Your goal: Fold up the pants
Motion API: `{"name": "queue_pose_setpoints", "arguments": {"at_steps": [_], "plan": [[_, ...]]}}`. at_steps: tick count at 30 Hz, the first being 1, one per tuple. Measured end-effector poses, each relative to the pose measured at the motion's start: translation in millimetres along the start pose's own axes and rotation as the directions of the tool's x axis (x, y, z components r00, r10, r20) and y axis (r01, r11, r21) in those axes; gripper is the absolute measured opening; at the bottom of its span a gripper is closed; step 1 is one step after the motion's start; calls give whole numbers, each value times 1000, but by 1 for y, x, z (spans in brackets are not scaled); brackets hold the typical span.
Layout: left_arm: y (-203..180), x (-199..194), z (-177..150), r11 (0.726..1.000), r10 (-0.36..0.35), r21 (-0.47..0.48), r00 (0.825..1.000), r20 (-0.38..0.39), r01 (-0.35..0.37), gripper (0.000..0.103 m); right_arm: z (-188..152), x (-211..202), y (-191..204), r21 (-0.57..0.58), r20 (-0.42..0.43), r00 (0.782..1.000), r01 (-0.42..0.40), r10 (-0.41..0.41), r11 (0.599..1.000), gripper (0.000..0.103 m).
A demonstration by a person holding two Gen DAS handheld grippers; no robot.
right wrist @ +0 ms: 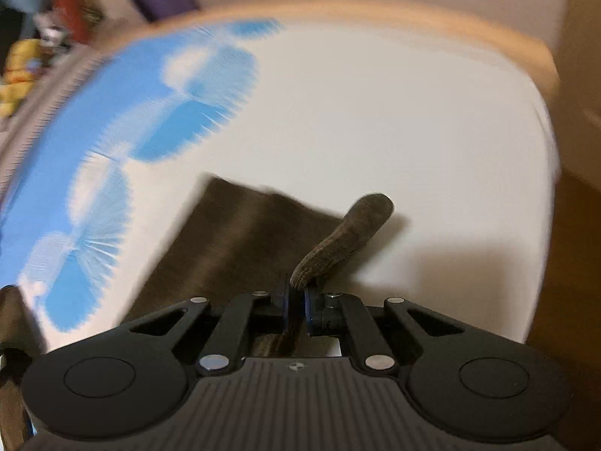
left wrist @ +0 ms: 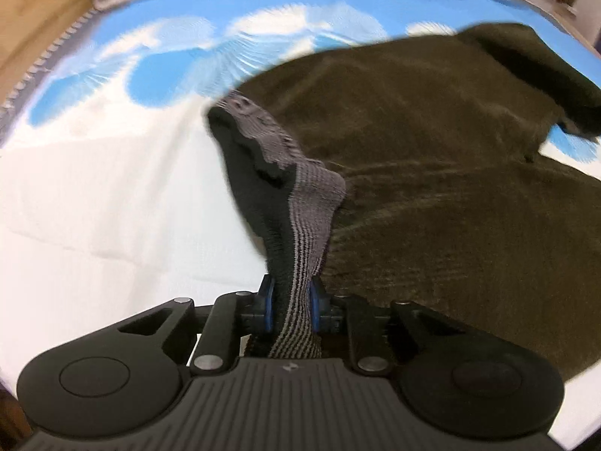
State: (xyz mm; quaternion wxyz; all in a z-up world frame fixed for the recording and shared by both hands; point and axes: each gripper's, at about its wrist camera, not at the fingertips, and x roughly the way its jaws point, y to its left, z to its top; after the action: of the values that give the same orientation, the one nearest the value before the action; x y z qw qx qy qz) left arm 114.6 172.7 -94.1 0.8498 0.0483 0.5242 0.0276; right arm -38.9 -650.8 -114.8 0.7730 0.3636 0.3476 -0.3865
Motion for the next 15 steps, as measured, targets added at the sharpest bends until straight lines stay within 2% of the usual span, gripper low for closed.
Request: {"name": "queue_pose_setpoints", "arguments": {"at_steps": [1, 3, 6, 8, 9, 11, 13, 15], "plan": [[3, -3, -1, 999, 39, -4, 999, 5, -39, 14, -1, -3, 7, -41, 11, 1000, -12, 12, 999, 7], [7, -5, -4, 995, 96, 2, 995, 0, -96, 12, -9, 0, 18, -115, -31, 1000, -6, 2, 993, 7], [-1, -1, -10, 989, 136, 72, 990, -30, -133, 14, -23, 17, 21, -184, -172, 981, 57, -89, 981, 8], [-6, 0, -11, 979, 178, 105, 984, -28, -174, 20, -29, 23, 19, -226, -205, 962, 134, -182, 965, 12], [-7, -2, -11, 975, 197, 108, 980, -11, -195, 20, -27, 20, 16, -209, -194, 963, 144, -186, 967, 17], [-7, -12, -5, 977, 195, 80, 979, 63, -199, 26, -24, 10, 12, -163, -152, 974, 142, -167, 976, 19], [-11, -22, 1, 987, 147, 53, 981, 124, -155, 26, -23, 0, 14, -174, -87, 981, 155, -172, 972, 20], [-17, -25, 4, 995, 71, 52, 987, 142, -79, 26, -23, -12, 18, -188, -13, 981, 186, -192, 964, 20]]}}
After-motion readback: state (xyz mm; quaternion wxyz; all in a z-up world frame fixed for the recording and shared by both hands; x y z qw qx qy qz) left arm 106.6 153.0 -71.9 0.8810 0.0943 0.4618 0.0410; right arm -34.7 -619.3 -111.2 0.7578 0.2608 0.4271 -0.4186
